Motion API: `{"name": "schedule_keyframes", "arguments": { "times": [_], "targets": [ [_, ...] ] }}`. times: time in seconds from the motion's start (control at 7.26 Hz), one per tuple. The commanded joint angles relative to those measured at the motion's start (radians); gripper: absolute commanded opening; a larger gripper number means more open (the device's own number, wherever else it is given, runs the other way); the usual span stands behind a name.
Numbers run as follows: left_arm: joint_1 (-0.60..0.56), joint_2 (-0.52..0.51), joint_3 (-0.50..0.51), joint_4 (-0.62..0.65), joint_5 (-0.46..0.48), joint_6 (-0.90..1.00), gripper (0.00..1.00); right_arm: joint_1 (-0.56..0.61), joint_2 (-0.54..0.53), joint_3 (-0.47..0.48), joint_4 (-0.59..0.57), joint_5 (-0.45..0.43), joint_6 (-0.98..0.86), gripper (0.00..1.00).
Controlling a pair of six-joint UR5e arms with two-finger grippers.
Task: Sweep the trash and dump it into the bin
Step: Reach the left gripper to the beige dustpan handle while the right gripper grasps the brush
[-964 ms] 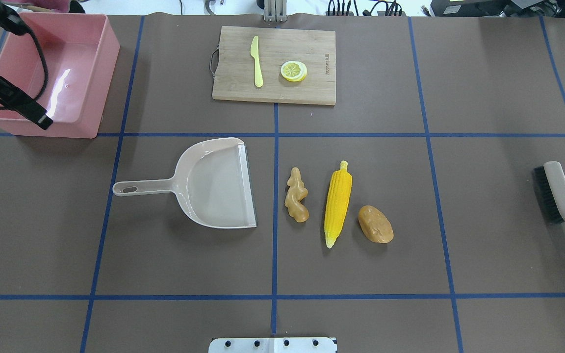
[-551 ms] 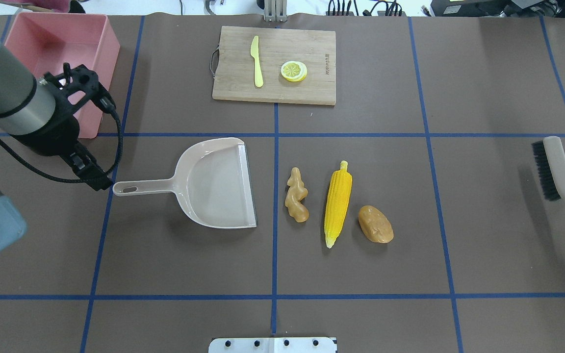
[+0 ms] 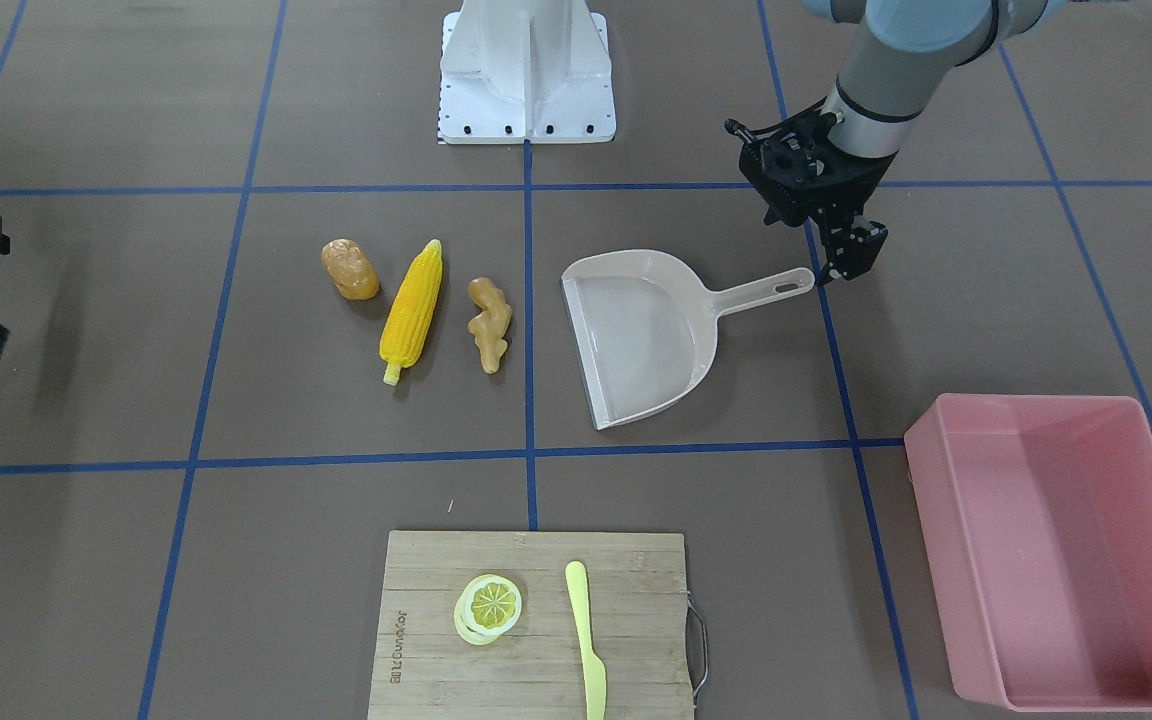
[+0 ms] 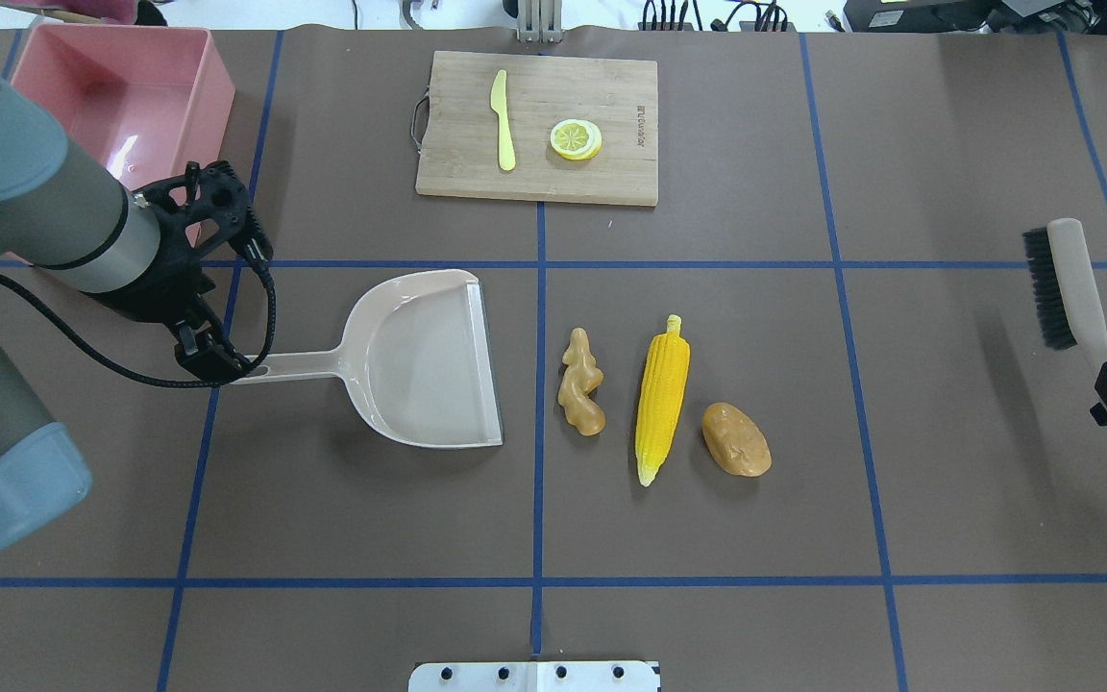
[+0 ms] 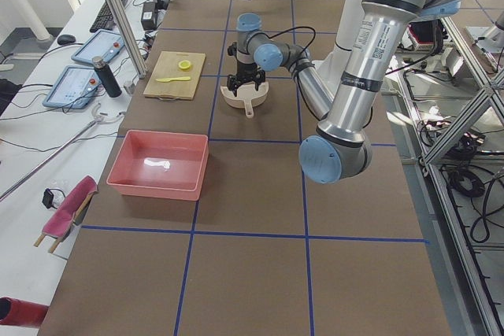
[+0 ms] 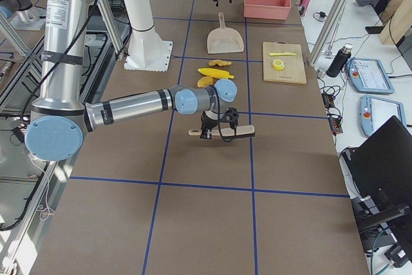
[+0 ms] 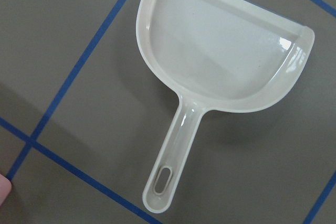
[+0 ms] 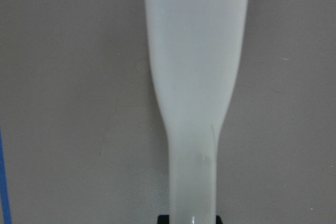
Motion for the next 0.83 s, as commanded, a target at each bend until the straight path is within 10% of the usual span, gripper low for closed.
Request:
{"name": "schedule_keyframes", "arguments": {
  "times": [0.0, 0.69],
  "targets": [
    [0.017, -0.004, 0.104, -0.112, 0.008, 0.080, 0.98, 0.094, 0.015, 0.010, -0.007, 0.049, -0.002, 0.00],
    [0.055, -0.001, 0.198, -0.266, -0.006, 0.137, 0.98, 0.111, 0.015, 0.094, -0.015, 0.276, 0.001, 0.00]
  ]
}}
